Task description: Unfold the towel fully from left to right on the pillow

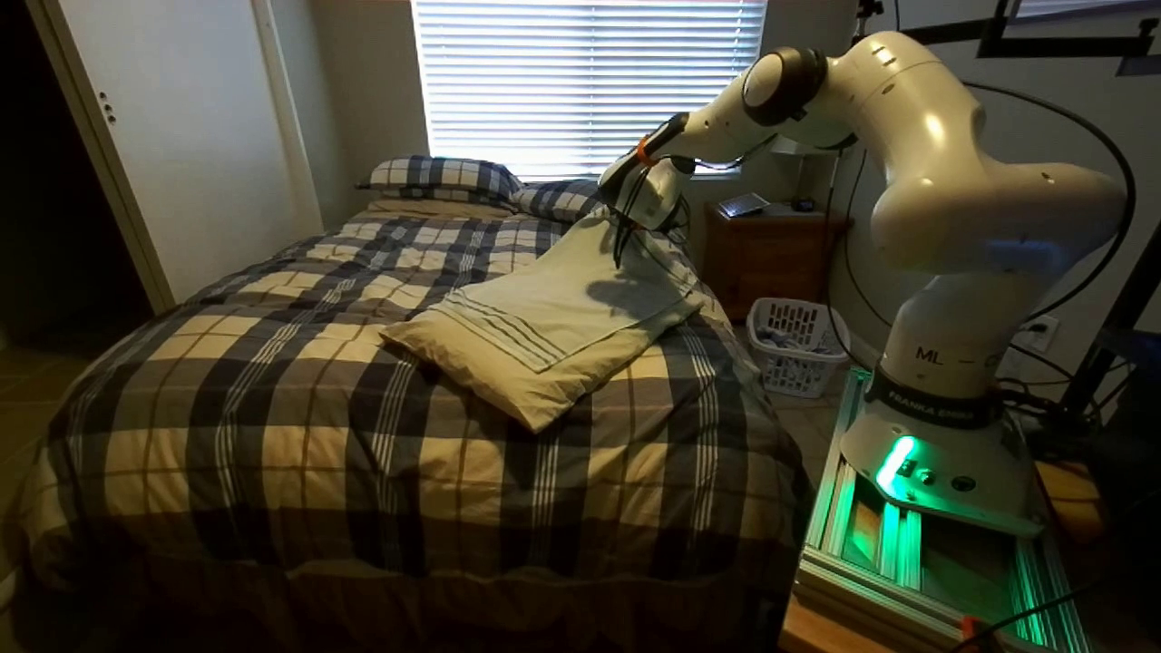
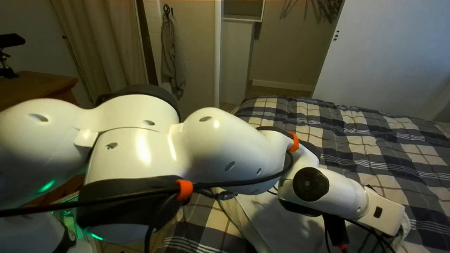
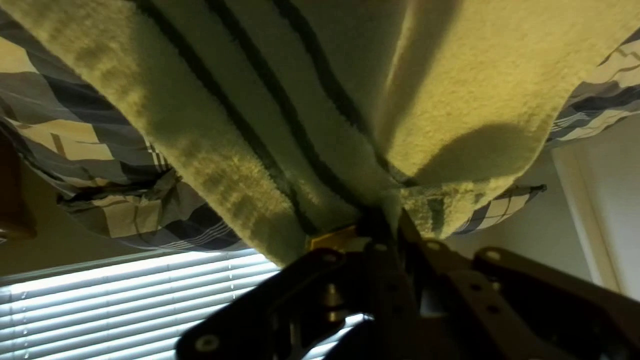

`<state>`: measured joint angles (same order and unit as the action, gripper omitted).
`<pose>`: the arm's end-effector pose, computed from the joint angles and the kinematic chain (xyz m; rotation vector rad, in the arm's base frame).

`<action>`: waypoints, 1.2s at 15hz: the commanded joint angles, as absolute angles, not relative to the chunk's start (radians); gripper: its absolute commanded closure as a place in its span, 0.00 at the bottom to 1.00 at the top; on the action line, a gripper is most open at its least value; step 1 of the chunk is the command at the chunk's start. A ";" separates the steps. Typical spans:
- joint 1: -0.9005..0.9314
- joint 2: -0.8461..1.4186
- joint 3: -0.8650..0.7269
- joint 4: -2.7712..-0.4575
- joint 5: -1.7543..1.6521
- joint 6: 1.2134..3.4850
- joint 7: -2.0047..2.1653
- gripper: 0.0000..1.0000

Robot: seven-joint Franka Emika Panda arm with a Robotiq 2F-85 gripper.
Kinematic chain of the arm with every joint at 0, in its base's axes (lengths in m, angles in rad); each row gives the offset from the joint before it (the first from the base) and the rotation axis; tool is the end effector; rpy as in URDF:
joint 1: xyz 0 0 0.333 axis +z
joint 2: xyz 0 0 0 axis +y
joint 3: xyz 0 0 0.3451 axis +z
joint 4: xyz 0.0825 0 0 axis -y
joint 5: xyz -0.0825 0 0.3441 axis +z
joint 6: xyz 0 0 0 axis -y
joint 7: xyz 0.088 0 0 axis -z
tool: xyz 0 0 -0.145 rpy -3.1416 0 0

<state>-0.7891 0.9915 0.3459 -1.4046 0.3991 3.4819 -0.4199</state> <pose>0.6365 -0.4717 0.2693 2.3459 -0.9966 1.4901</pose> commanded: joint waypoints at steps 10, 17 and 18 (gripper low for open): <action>-0.731 1.070 0.305 -1.267 0.436 3.500 -0.397 0.21; -0.606 0.777 0.180 -1.606 0.776 3.304 -0.420 0.00; -0.561 0.732 0.129 -1.650 0.828 3.258 -0.418 0.00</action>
<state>-0.6480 0.9139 0.2403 -1.4528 0.6790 3.3750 -0.4155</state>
